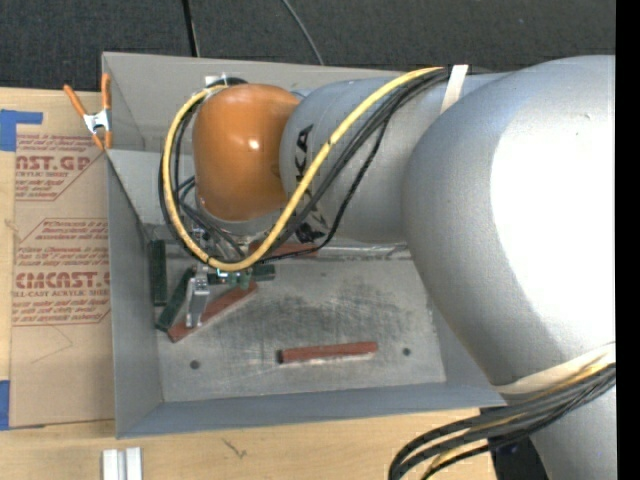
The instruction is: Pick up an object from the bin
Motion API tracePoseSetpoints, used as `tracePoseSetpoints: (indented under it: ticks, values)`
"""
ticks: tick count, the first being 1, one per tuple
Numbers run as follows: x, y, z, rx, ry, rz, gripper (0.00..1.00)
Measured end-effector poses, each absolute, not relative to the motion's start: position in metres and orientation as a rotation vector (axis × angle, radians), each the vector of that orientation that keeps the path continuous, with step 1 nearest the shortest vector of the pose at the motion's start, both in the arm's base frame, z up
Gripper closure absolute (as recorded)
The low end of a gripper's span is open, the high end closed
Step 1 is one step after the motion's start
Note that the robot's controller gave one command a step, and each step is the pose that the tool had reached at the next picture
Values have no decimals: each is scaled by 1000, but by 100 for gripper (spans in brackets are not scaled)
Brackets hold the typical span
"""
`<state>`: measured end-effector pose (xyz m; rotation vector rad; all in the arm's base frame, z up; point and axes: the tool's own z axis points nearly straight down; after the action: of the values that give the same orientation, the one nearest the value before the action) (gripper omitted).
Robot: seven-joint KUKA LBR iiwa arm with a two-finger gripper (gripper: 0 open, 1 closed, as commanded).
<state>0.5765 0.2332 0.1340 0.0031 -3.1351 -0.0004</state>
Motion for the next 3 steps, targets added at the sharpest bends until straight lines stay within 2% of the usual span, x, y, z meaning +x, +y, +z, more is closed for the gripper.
tracePoseSetpoints:
  ticks: [1,2,3]
  values:
    - [579,232,139,1,-3142,-3,0]
    - [511,179,76,-184,-3155,-14,100]
    - [511,179,76,-185,-3155,-15,100]
